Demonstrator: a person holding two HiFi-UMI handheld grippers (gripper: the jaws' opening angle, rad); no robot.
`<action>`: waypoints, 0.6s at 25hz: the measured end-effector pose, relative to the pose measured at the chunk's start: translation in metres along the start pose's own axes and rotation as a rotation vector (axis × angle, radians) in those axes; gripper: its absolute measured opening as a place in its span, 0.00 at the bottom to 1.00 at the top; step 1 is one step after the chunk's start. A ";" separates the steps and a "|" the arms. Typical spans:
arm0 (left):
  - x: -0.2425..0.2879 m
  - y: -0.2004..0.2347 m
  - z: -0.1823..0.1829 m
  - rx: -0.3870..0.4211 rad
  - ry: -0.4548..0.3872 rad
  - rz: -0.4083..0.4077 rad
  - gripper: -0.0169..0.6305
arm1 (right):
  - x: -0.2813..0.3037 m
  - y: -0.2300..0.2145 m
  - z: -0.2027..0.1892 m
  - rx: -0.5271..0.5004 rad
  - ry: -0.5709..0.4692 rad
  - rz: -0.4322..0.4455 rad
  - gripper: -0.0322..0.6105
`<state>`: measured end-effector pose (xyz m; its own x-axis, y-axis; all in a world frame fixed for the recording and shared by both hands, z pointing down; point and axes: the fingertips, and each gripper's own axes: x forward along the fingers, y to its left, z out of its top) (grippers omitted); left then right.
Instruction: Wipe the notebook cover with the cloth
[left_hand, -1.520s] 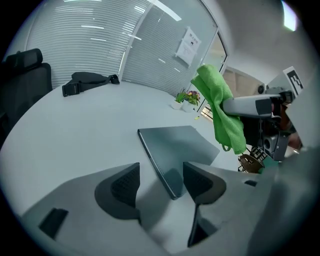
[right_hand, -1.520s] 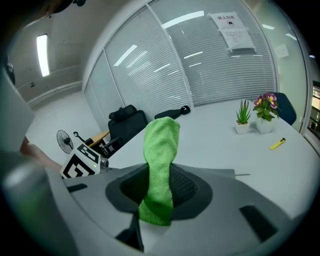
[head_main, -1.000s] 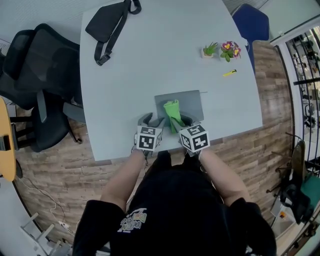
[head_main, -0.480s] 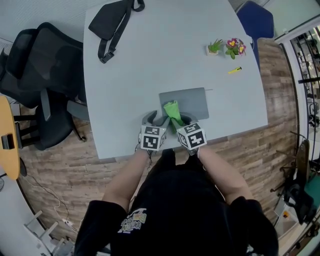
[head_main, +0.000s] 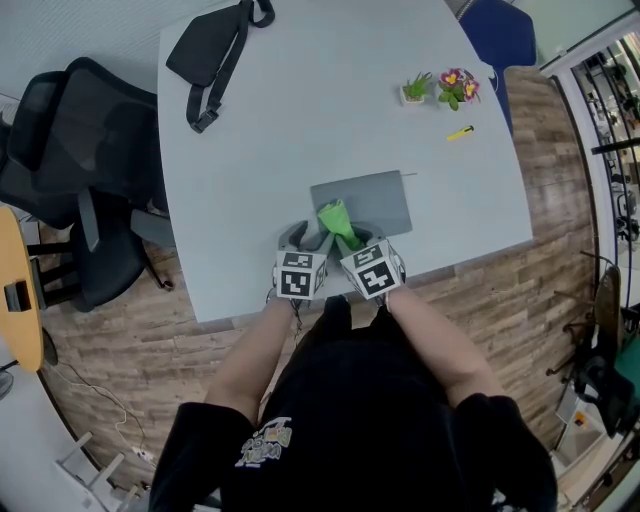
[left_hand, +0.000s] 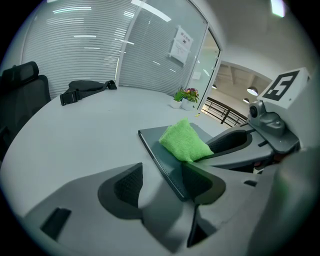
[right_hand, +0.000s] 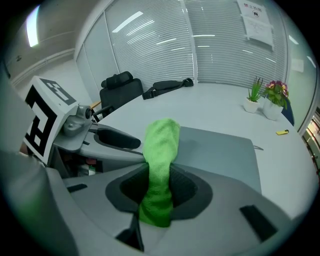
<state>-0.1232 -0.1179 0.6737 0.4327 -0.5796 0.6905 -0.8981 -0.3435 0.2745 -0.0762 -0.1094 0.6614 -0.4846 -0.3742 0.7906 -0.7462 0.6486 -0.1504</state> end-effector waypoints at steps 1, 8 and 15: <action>0.000 0.000 0.000 0.000 0.000 -0.001 0.41 | 0.000 0.000 0.000 -0.006 0.004 -0.001 0.22; 0.000 0.000 0.001 0.001 -0.001 -0.001 0.41 | -0.001 -0.003 0.000 -0.039 0.012 -0.016 0.22; 0.000 0.000 0.001 0.000 -0.004 -0.001 0.41 | -0.007 -0.021 -0.004 -0.002 0.011 -0.040 0.22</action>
<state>-0.1229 -0.1184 0.6733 0.4340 -0.5823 0.6874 -0.8976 -0.3444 0.2750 -0.0550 -0.1174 0.6615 -0.4494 -0.3923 0.8026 -0.7637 0.6349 -0.1173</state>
